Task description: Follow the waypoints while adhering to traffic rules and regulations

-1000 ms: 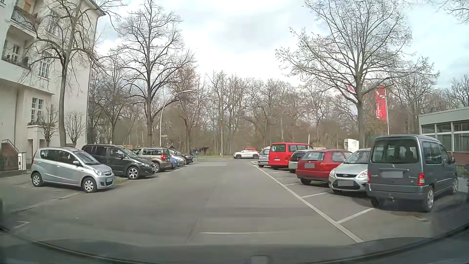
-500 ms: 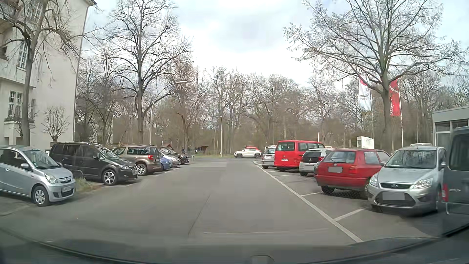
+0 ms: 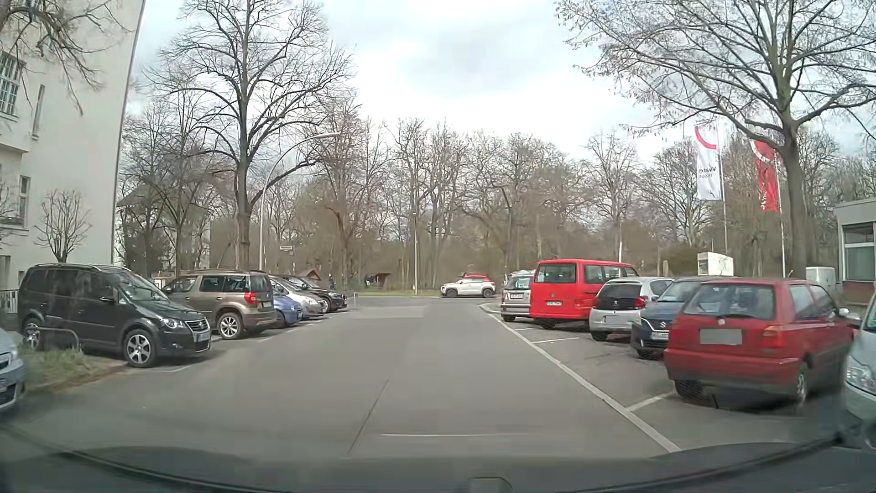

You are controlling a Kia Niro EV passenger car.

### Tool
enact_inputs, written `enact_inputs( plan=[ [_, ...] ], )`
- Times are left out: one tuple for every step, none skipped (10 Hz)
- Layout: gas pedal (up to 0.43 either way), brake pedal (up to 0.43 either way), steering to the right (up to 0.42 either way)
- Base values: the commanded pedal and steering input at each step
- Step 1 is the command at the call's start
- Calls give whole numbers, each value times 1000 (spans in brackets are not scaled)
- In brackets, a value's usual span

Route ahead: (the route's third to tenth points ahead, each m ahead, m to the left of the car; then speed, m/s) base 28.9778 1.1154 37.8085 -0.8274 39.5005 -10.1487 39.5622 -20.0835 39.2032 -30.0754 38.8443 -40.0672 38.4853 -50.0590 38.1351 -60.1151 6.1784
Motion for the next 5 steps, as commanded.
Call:
enact_inputs(
  plan=[
    [0, 0, -9],
    [0, 0, -8],
    [0, 0, -8],
    [0, 0, -7],
    [0, 0, -7]
  ],
)
